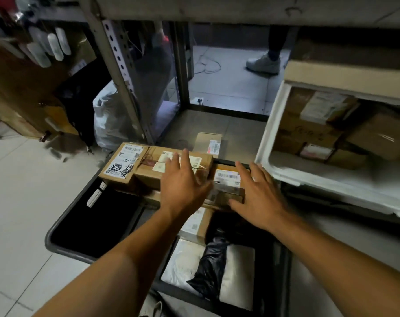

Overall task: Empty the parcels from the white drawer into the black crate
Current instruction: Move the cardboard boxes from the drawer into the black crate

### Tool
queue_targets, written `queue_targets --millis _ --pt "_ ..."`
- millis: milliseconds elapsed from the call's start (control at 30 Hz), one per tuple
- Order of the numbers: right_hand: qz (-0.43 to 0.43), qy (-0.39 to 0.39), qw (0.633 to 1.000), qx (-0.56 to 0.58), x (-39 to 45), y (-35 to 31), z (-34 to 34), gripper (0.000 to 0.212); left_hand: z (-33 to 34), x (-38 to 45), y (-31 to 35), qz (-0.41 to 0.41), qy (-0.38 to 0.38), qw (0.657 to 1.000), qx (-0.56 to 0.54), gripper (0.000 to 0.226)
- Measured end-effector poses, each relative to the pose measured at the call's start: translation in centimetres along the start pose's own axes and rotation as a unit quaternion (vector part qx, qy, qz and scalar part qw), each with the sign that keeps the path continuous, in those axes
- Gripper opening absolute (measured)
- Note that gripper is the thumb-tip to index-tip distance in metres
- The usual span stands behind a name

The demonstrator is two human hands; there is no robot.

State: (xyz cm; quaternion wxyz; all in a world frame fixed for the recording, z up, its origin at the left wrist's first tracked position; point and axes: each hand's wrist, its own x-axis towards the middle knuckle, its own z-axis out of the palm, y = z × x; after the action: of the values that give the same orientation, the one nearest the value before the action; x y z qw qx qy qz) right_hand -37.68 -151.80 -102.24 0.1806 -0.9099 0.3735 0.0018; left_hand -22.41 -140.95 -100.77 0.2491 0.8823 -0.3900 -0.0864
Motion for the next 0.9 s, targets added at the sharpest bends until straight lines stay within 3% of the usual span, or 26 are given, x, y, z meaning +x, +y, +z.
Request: queue_targets --millis 100,267,400,533,767,900 --pt "0.025 0.023 0.999 -0.015 -3.1 3.6 -2.8 0.096 0.7 -1.5 4.7 0.104 -0.061 0.988 0.092 0.098" --pt "0.108 0.043 0.993 -0.035 -8.6 11.0 -7.1 0.094 2.7 -3.5 12.4 0.272 -0.113 0.937 0.190 0.088" --pt "0.164 0.053 0.984 -0.047 -11.8 16.7 -9.9 0.095 4.7 -2.9 17.2 0.342 -0.135 0.904 0.220 0.086" --pt "0.218 0.078 0.973 -0.022 -12.7 21.6 -11.4 0.093 6.8 -1.5 21.3 0.359 -0.160 0.891 0.227 0.085" --pt "0.317 0.144 0.934 0.084 -8.9 26.3 -12.3 0.087 12.5 2.5 27.1 0.315 -0.164 0.923 0.148 0.083" --pt "0.377 0.103 0.919 0.060 -5.8 26.1 -12.7 0.081 16.0 5.2 30.3 0.276 -0.141 0.945 0.108 0.066"
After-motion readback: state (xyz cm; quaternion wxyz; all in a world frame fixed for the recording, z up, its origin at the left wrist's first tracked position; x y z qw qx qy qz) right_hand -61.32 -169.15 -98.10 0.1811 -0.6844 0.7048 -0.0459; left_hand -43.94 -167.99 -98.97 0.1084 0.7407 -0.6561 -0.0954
